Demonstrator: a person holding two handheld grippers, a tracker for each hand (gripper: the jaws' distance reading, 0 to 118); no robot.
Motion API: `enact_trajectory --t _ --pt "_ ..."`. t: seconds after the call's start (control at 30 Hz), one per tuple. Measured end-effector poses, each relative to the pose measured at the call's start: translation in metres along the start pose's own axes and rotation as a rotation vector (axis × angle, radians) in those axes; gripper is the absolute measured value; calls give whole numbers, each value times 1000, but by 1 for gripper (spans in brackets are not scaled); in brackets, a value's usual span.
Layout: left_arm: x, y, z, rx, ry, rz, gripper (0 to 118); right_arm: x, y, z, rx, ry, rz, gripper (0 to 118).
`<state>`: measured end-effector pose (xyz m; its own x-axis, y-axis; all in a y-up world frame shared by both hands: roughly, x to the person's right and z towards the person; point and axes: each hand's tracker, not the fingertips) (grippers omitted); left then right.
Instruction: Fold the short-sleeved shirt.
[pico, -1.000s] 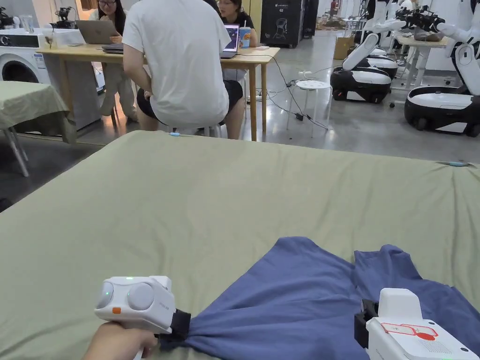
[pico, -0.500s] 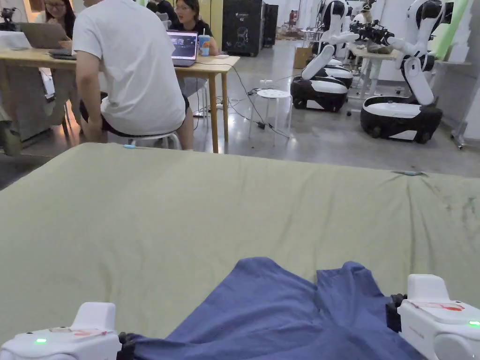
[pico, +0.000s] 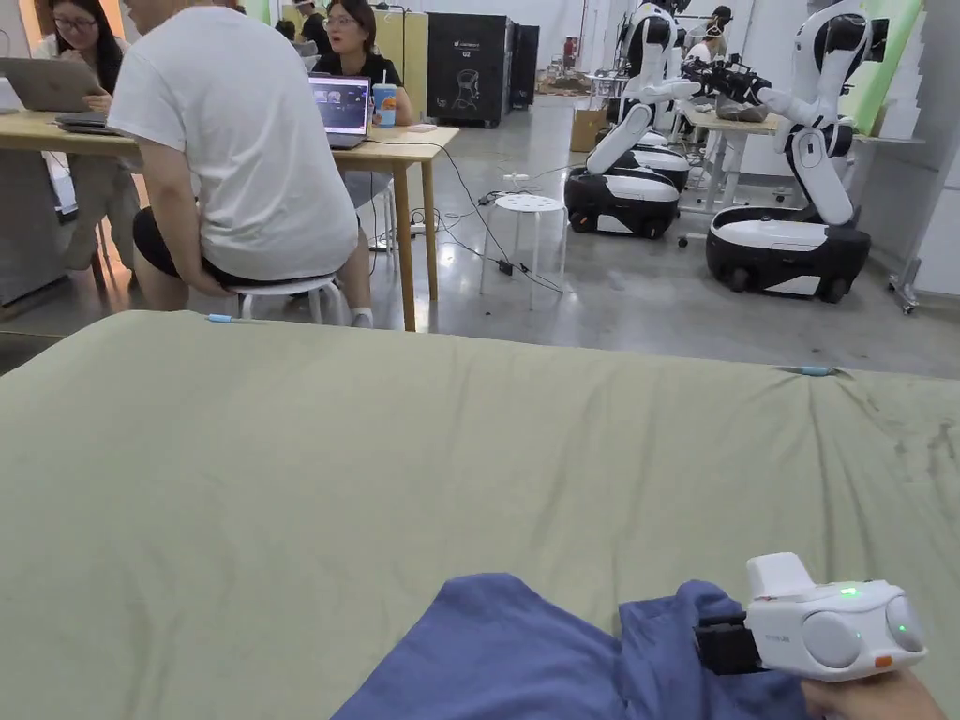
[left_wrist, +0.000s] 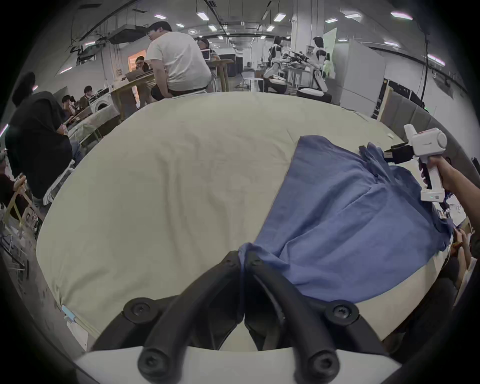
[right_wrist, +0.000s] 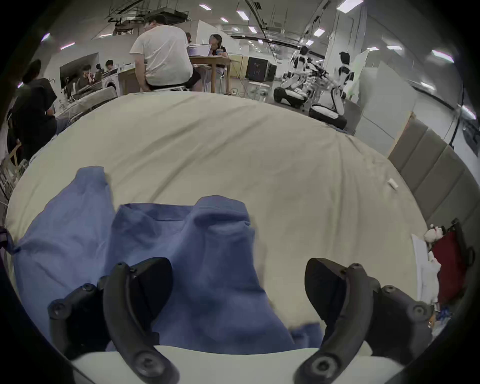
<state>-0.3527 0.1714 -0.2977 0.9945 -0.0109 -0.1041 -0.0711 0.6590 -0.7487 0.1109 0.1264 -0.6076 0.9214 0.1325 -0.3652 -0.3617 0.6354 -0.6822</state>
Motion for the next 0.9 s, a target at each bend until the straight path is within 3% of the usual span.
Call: enact_trajectory --t 0.03,0.1,0.13,0.17,0.2,0.23,0.27,0.4,0.47,0.73,0.9 --pt "1 3 1 -2 2 3 0 -1 -3 -9 0 6 2 105" --pt "1 4 -2 -6 6 4 0 -12 -5 -16 -77 62 -22 71" --pt "1 4 -3 -9 15 1 0 -13 -13 -22 -124 134 -36 69" --pt "1 5 -5 -11 20 -2 0 -16 -16 -11 -19 42 -31 55" --pt "1 5 -5 -13 20 -1 0 -15 -16 -7 -36 62 -21 12" --pt "1 5 -5 -10 17 2 0 -20 -12 1 -23 83 -38 3" --pt "1 6 -6 -6 19 0 0 -20 -13 8 1 49 -8 3" --pt "3 12 -12 6 37 -13 0 -21 -10 44 27 52 -40 3" --pt "4 18 -14 21 55 -20 0 -28 -7 72 86 -19 5 3" --pt "13 79 -2 145 128 -47 0 -36 25 194 299 -163 -33 3" --pt "24 141 30 261 165 -75 0 -24 61 272 450 -200 -68 3"
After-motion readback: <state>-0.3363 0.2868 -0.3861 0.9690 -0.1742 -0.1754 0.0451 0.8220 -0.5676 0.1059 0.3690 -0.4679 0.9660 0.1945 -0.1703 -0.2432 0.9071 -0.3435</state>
